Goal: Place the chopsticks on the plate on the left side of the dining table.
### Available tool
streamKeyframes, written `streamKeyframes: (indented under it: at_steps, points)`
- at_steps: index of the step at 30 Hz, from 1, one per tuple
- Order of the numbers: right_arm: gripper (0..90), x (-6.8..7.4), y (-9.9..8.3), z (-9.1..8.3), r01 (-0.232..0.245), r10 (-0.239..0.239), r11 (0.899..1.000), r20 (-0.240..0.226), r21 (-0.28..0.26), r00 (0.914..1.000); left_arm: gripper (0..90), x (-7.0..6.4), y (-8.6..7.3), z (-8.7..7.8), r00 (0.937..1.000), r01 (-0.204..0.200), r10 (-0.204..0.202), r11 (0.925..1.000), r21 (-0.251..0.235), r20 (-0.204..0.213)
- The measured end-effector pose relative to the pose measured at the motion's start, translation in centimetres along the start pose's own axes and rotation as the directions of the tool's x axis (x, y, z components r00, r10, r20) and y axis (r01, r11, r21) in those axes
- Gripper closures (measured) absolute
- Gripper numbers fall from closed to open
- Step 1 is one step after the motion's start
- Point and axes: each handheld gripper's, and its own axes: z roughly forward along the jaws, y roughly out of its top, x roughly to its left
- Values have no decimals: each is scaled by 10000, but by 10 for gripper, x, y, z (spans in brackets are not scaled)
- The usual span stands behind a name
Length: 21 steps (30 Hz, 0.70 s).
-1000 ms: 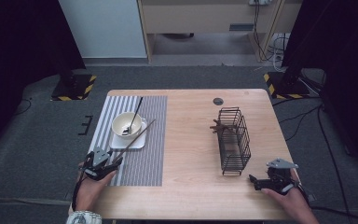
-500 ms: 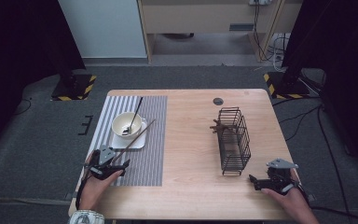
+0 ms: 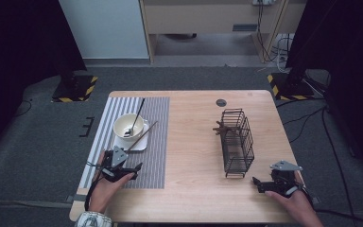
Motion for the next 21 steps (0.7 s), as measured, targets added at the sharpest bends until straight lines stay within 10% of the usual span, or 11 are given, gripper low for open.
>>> streamKeyframes:
  at_steps: [21]
  points:
    - [2,0,0,0,0,0,10000,-2,1,10000,71,-26,20,9,9994,258,-256,9996,-83,223]
